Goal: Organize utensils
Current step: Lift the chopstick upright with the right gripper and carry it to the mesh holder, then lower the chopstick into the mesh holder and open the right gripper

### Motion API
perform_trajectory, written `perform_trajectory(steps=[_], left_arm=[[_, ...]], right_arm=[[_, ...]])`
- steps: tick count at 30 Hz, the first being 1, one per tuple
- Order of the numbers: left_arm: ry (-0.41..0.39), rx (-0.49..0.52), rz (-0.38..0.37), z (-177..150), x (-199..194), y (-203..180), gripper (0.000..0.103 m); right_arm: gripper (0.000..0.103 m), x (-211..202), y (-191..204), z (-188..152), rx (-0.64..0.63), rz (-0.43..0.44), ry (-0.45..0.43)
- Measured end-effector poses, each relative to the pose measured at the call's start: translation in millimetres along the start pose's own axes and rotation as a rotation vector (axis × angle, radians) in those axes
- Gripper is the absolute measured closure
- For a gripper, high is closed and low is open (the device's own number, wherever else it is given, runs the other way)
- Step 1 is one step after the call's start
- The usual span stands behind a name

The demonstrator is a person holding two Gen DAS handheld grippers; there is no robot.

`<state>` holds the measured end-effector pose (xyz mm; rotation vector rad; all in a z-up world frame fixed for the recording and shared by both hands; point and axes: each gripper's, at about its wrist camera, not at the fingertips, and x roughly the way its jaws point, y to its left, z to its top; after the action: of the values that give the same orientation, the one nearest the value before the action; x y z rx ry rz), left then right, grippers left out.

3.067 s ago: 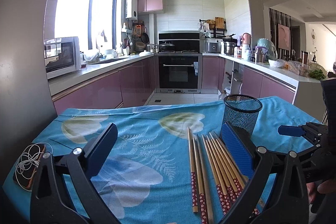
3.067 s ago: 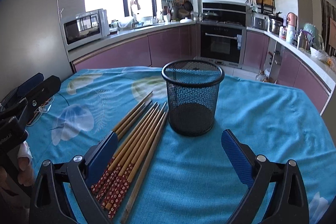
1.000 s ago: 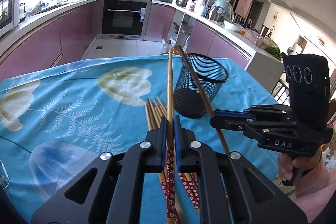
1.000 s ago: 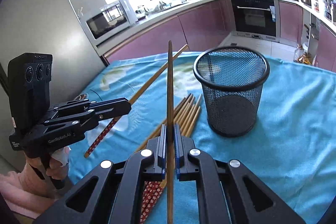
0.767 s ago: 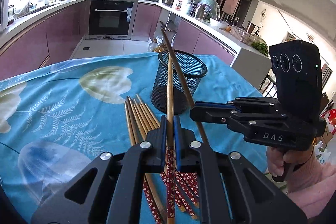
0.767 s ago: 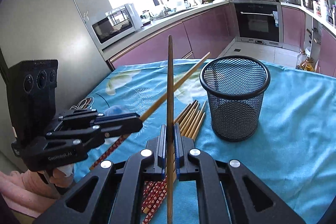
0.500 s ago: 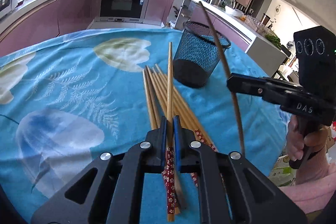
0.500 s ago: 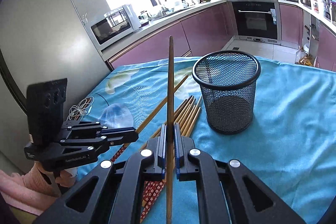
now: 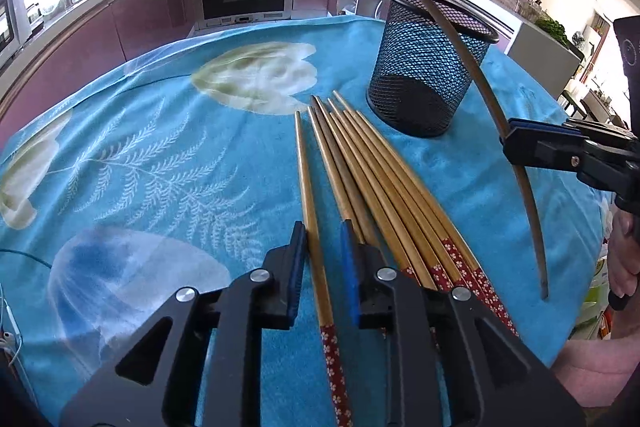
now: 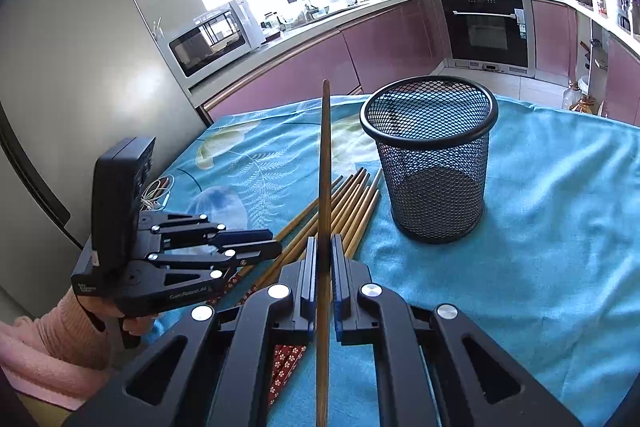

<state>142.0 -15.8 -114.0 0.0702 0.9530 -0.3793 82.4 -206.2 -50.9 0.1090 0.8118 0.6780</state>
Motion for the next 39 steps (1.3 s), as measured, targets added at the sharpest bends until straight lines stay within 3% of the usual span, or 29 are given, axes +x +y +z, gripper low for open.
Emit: perform_trajectory(steps=[5, 11, 27, 33, 39], left_arm=[[-0.002, -0.001, 0.010, 6.7, 5.0, 3.3, 0.093], [-0.038, -0.038, 0.021, 10.1, -3.0, 2.6, 0.095], [-0.420, -0.060, -0.145, 74.1, -134.1, -8.0, 0.095], [-0.520, -0.068, -0.182, 112.9, -154.6, -20.2, 0.096], [-0.583, -0.047, -0.161, 150.0, -153.1, -45.1, 0.096]], right_arm=[[0.097, -0.5, -2.0, -1.2, 0.007, -0.001, 0.006], [0.097, -11.7, -1.2, 3.7, -0.009, -0.003, -0.028], [0.097, -75.6, 1.0, 65.4, -0.090, -0.001, -0.252], [0.097, -91.8, -2.5, 96.4, -0.109, -0.027, -0.314], [0.097, -95.9, -14.9, 119.8, -0.104, -0.071, -0.337]])
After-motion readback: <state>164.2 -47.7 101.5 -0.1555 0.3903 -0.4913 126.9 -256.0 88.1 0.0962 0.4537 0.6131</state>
